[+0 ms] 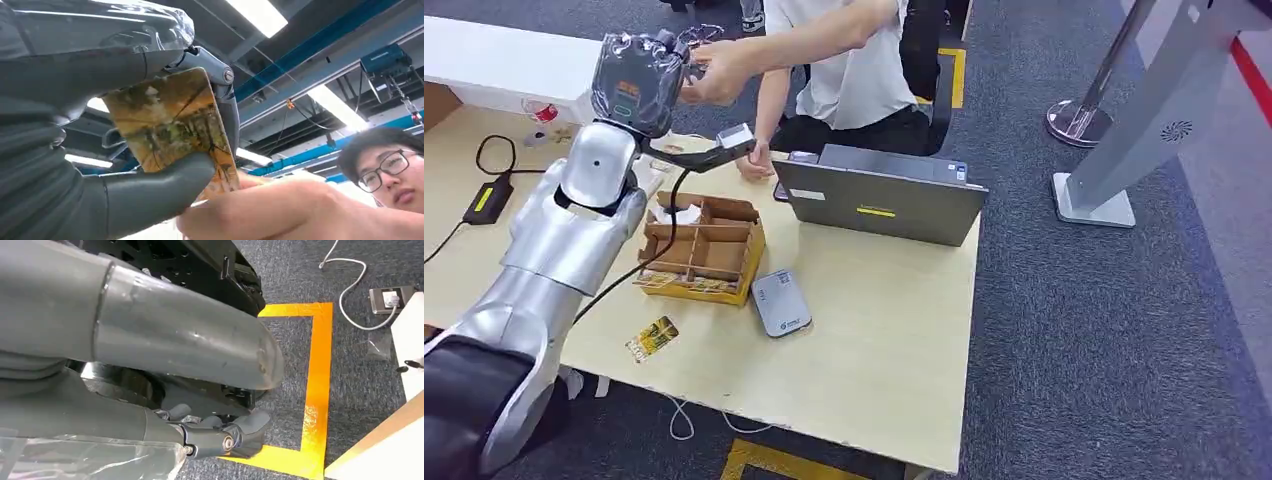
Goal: Pass the card to the sensor for recognition and then transmit it.
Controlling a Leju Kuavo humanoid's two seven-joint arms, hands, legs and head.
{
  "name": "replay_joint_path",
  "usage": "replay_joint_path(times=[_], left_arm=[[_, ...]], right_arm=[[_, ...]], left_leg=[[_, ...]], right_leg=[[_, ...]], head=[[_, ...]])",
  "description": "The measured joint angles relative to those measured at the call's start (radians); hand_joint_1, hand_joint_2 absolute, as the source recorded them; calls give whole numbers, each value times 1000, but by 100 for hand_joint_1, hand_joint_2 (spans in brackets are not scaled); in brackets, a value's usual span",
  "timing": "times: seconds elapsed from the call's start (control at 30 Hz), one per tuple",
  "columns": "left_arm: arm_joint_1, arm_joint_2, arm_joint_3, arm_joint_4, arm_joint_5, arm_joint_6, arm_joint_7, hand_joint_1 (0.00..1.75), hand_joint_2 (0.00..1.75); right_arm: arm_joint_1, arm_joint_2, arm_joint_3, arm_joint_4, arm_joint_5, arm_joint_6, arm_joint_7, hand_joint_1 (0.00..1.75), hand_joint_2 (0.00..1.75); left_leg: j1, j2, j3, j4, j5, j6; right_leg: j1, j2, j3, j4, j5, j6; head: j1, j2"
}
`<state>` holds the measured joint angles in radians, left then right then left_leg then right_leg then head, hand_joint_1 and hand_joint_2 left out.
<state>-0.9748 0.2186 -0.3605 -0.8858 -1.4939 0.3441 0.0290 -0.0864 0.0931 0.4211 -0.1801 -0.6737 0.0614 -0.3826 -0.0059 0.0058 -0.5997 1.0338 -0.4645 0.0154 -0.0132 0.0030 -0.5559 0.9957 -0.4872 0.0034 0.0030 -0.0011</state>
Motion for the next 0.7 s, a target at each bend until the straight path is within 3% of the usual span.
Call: replay_joint_path(times=[0.33, 0.47, 0.53, 0.7], left_arm=[[57, -1, 0, -15, 2, 20, 11, 0, 175], [97, -1, 0, -61, 49, 14, 3, 0, 175], [156, -3, 0, -144, 124, -12, -24, 0, 175], [400, 0, -17, -409, 160, -84, -27, 0, 175]], right_arm=[[1, 0, -2, 0, 0, -1, -4, 0, 0], [3, 0, -5, 0, -6, -2, -11, 0, 0], [9, 0, -17, 0, -17, -3, -25, 0, 0], [34, 0, -48, 3, -50, -3, -62, 0, 0]], left_leg=[[0, 0, 0, 0, 0, 0], [0, 0, 0, 0, 0, 0], [-1, 1, 0, 0, 0, 0], [-1, 2, 0, 0, -3, 1]], right_leg=[[0, 0, 0, 0, 0, 0], [0, 1, -1, 0, 0, 0], [0, 1, -1, 0, 0, 0], [-1, 3, -1, -1, -1, 0]], head=[[0, 0], [-1, 0], [-2, 0], [-1, 0]])
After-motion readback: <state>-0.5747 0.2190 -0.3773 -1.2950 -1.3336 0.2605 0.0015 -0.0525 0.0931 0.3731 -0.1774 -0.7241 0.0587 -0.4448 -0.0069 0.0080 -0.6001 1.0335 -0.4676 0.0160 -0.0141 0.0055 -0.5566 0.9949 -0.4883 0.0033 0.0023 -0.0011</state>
